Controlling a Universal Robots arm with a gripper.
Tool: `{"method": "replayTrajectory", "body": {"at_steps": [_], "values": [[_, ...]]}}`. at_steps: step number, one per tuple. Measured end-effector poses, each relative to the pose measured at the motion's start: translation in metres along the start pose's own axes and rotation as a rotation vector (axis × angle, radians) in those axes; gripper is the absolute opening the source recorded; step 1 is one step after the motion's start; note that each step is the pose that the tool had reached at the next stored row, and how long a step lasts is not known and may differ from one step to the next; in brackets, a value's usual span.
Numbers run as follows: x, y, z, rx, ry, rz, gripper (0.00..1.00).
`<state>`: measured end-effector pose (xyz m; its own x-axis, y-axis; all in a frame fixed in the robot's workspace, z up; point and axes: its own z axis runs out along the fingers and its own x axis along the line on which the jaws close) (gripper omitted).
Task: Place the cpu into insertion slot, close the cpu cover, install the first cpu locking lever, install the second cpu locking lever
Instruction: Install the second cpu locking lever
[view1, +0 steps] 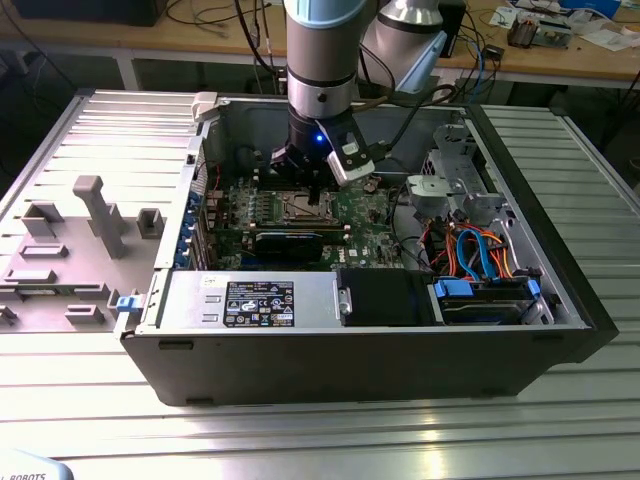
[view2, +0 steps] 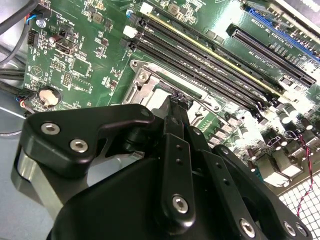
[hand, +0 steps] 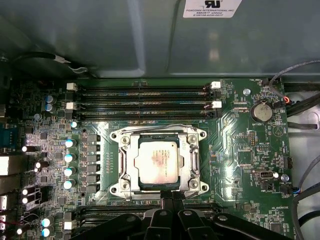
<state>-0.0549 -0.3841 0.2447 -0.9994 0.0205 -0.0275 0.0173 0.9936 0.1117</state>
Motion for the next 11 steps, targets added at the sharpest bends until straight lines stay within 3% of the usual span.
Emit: {"method": "replayTrajectory", "body": {"at_steps": [7, 11], "values": [[0.0000, -0.0018, 0.0003, -0.0002, 0.0026, -0.001, 0.11], [0.0002, -0.0126, 0.0017, -0.0043, 0.0050, -0.006, 0.11]]}}
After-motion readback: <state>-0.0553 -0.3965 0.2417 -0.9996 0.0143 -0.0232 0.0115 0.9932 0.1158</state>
